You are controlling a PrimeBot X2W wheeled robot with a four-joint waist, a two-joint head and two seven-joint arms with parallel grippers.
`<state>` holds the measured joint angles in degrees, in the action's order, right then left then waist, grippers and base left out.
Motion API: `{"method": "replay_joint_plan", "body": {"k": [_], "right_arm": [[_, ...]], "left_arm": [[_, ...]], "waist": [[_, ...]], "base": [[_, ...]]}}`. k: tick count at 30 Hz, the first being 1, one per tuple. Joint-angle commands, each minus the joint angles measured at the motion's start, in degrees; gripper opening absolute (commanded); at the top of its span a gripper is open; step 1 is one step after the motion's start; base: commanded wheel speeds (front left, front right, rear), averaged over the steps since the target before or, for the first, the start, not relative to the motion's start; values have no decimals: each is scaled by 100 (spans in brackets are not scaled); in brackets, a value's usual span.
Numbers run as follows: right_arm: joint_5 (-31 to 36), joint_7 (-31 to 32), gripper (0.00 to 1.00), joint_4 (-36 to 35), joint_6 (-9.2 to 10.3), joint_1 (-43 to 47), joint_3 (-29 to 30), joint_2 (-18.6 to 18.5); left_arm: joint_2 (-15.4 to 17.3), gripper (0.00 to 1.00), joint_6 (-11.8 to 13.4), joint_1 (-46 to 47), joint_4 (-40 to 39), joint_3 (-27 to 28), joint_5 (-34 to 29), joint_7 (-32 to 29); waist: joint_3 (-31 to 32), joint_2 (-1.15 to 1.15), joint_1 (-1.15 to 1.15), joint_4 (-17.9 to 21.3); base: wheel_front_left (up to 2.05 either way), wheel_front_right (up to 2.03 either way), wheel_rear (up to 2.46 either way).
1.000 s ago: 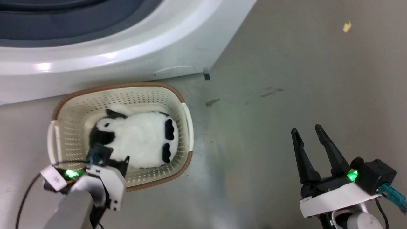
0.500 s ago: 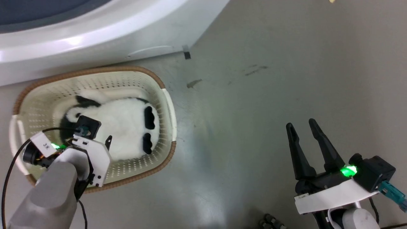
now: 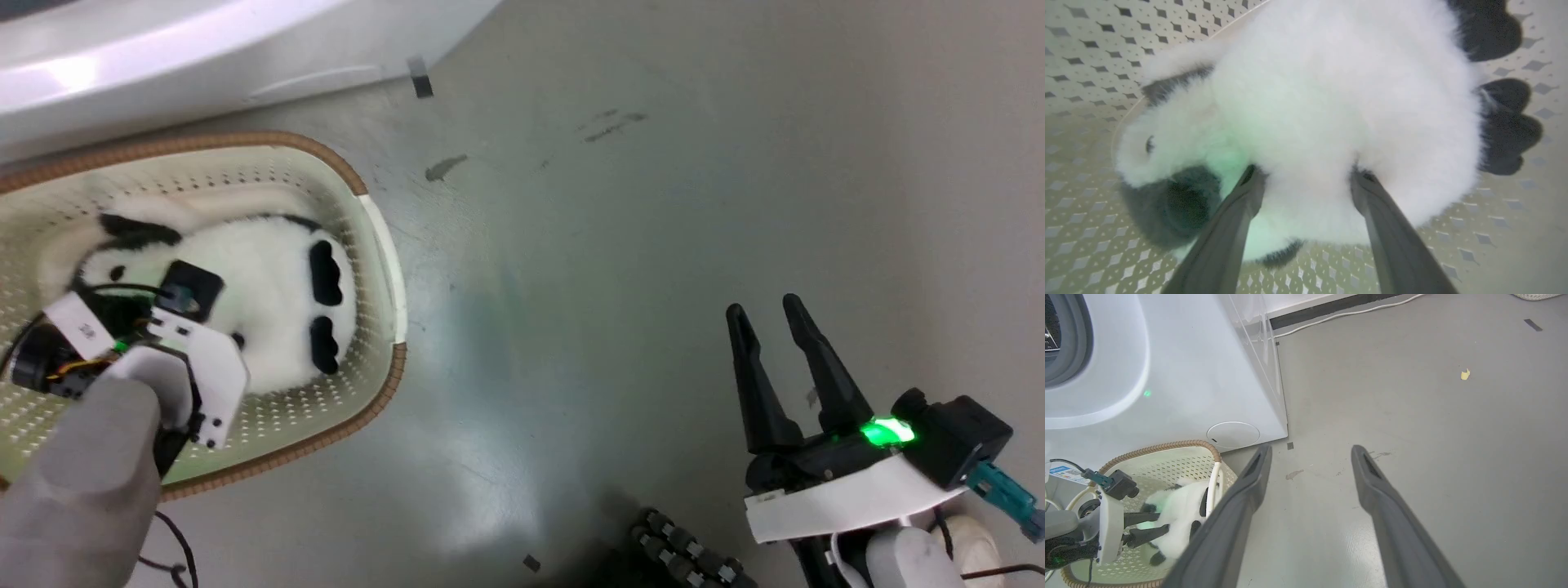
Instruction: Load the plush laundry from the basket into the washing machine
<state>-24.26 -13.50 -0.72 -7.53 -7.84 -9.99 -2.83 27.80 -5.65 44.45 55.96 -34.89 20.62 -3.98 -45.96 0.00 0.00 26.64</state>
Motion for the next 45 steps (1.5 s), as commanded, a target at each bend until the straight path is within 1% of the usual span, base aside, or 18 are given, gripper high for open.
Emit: {"method": "replay_joint_plan", "body": {"k": [1, 2, 5, 8, 12, 16, 19, 26, 28, 31, 33, 38, 42, 45], "right_arm": [[-25, -65, 100, -9, 4, -138, -53, -4], [4, -89, 100, -5, 4, -126, -87, -5], [-16, -124, 100, 39, 4, -115, -8, -5], [-162, -149, 100, 44, 4, -125, 96, -5], [-54, -150, 100, 49, 4, -104, 218, -5], [138, -150, 100, 115, 4, -27, 383, -5], [368, -150, 100, 149, 4, 81, 576, -5], [801, -150, 100, 276, 4, 449, 1054, -5], [877, -150, 100, 296, 4, 547, 1124, -5], [973, -150, 100, 327, 4, 679, 1159, -5], [1050, -150, 100, 390, 4, 769, 1165, -5], [1169, -150, 100, 460, 4, 934, 1167, -5], [1181, -150, 100, 484, 4, 1048, 1199, -5], [1188, -150, 100, 504, 4, 1133, 1218, -5]], "left_arm": [[75, 100, 14, 136, 160, -67, 92, -4], [115, 0, -35, 168, 261, -118, 214, -49], [218, 0, -80, 211, 390, -277, 267, -20], [229, 0, -85, 239, 491, -350, 325, 49], [65, 0, 12, 127, 520, -364, 362, 307], [-237, 0, 44, 0, 606, -331, 483, 581], [-520, 0, 71, -105, 736, -347, 535, 821], [-1303, 0, 42, -474, 1015, -340, 730, 1558], [-1455, 0, 31, -592, 1023, -343, 752, 1729], [-1591, 0, 24, -790, 932, -337, 750, 1861], [-1646, 0, 47, -940, 763, -305, 735, 1889], [-1617, 0, 235, -1546, -300, -112, 499, 1896], [-1549, 0, 444, -2156, -1124, 209, 355, 1897], [-1526, 0, 565, -2574, -1739, 559, 305, 1897]], "waist": [[-110, 0, 0, 80], [-187, 0, 0, 128], [-247, 0, 0, 173], [-238, 0, 0, 172], [77, 0, 0, 10], [553, 0, 0, -261], [1023, 0, 0, -537], [2317, 0, 0, -1199], [2640, 0, 0, -1363], [3031, 0, 0, -1571], [3260, 0, 0, -1701], [3694, 0, 0, -1942], [3970, 0, 0, -2029], [4113, 0, 0, -2066]], "base": [[0, 0, 0], [0, 0, 0], [0, 0, 0], [0, 0, 0], [0, 0, 0], [0, 0, 0], [0, 0, 0], [0, 0, 0], [0, 0, 0], [0, 0, 0], [0, 0, 0], [0, 0, 0], [0, 0, 0], [0, 0, 0]]}}
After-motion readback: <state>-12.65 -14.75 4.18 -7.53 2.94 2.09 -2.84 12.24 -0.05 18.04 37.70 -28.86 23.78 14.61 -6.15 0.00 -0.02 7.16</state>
